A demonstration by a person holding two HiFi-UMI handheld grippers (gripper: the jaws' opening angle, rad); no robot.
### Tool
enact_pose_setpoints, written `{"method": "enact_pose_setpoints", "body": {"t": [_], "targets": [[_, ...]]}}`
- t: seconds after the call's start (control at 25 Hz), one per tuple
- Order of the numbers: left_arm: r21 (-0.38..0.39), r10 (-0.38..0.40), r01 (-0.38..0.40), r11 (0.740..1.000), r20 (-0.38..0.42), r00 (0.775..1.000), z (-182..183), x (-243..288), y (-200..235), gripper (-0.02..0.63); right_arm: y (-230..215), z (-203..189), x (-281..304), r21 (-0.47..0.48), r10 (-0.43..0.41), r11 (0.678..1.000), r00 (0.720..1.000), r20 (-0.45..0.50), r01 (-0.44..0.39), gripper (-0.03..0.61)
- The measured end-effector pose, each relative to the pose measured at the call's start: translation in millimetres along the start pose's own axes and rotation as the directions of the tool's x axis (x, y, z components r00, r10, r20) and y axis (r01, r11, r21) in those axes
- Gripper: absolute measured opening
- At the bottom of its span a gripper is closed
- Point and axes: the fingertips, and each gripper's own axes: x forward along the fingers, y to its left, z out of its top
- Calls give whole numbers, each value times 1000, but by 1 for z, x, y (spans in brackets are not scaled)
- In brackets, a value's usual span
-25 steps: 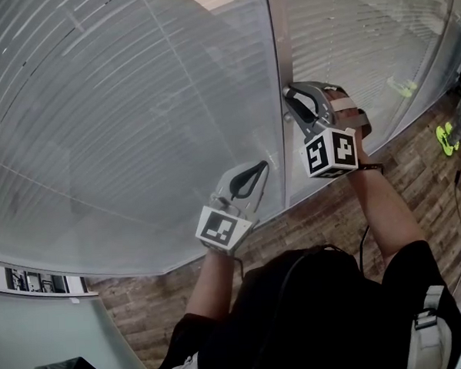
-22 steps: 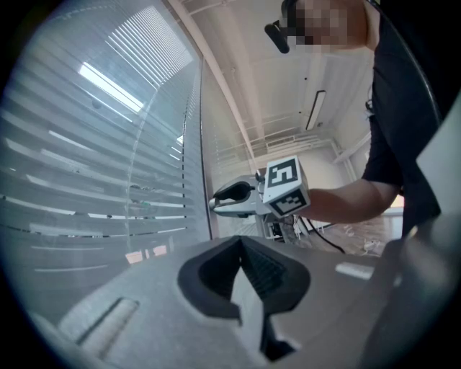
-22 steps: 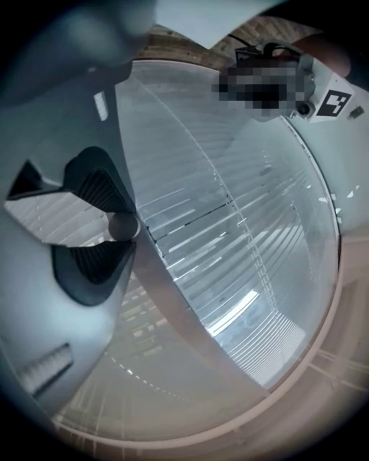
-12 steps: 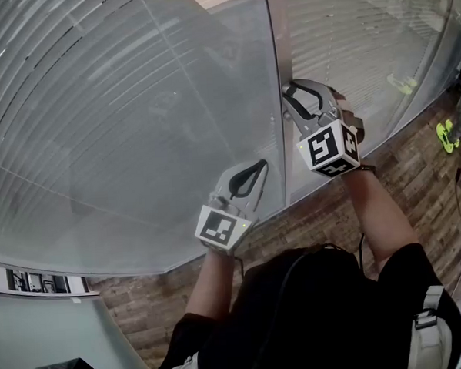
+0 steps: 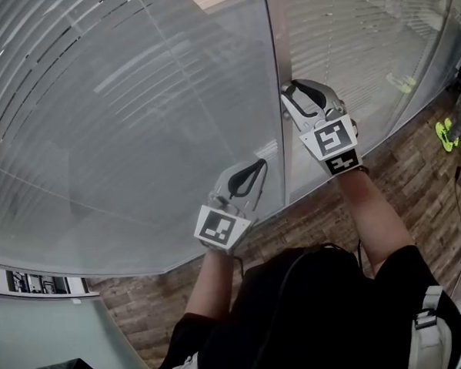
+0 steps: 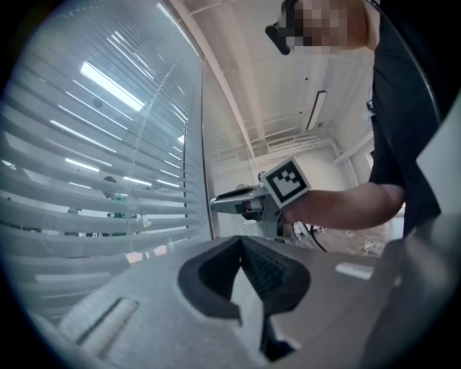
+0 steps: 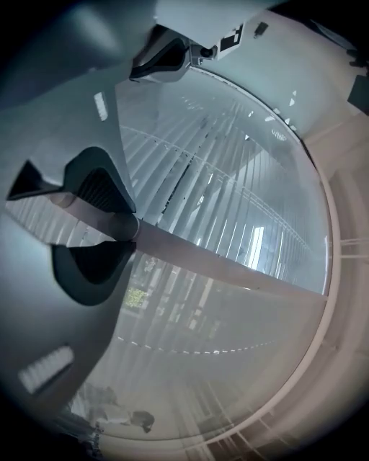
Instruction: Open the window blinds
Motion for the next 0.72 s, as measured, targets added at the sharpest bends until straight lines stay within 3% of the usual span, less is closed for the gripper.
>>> {"method": "enact_pose_setpoints", "body": {"t": [0.36,0.72], "targets": [[-1,-3,3,1000,3,1000,-1,-2,2,5,-4,-7,1,198,-8,980,1000,27,3,127],[-7,-10,10,1000,2,1000,-2,0,1,5,-9,-4,0,427,-3,904,998,69,-27,129]]}}
